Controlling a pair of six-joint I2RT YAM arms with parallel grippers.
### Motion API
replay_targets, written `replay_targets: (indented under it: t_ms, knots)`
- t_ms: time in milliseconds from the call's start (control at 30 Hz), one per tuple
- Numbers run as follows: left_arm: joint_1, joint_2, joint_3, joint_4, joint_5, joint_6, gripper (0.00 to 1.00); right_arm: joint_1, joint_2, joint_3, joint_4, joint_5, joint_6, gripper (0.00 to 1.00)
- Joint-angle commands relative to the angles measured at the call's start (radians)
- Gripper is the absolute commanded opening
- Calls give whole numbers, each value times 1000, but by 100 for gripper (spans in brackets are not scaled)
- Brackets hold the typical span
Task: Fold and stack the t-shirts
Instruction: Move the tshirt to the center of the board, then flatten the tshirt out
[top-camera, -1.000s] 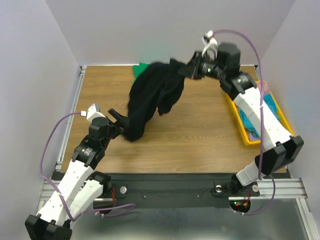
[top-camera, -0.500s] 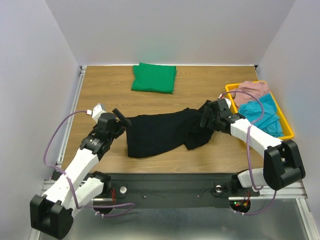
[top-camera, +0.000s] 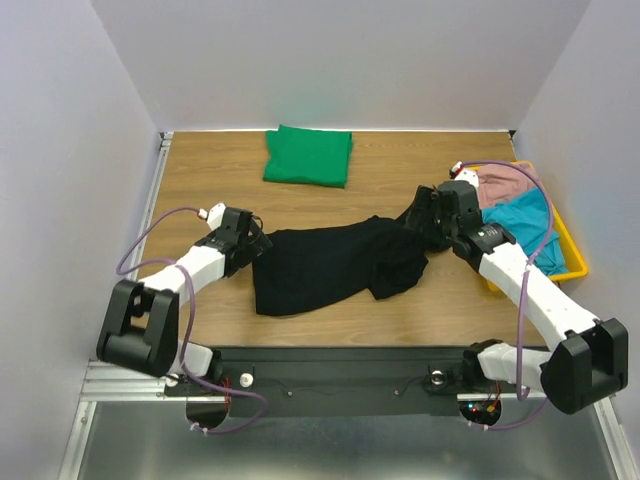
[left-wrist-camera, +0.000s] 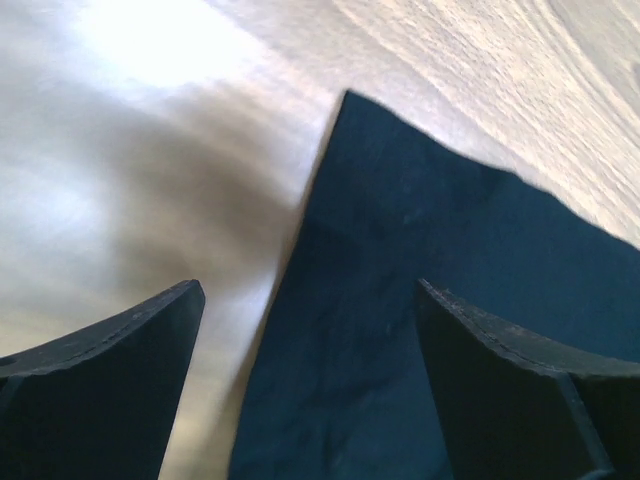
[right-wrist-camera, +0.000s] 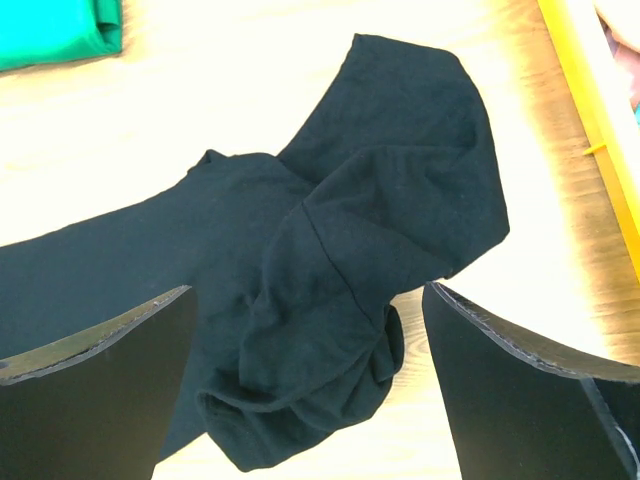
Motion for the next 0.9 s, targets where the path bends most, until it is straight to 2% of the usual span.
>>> replay_targets:
  t_ms: [0, 33, 67, 267, 300, 333, 367, 433, 633, 867]
  knots:
    - [7, 96, 80, 77, 56, 30, 90, 3, 19, 45, 23, 53, -14, 100]
    - [6, 120, 88, 84, 66, 32, 85, 2, 28, 45, 23, 75, -10, 100]
    - [7, 166, 101, 81, 72, 32, 75, 2, 45, 45, 22, 127, 7, 100]
    - [-3, 248, 72, 121, 129, 27, 45, -24, 134, 86, 20, 188, 70, 100]
    - [-20, 243, 69, 124, 114, 26, 30, -29, 175, 95, 22, 190, 81, 100]
    - [-23, 237, 59, 126, 112, 21, 9, -40, 195, 104, 22, 190, 89, 100]
    - [-25, 236, 57, 126, 116, 24, 0, -44, 217, 114, 22, 175, 89, 100]
    - [-25, 229, 56, 161, 141, 38, 0, -63, 299, 159, 22, 150, 89, 100]
    - [-29, 162, 25, 184, 100, 39, 0, -101, 542, 374, 17, 92, 27, 100]
    - [-31, 58, -18, 196, 64, 53, 0, -101, 761, 466, 17, 80, 24, 98]
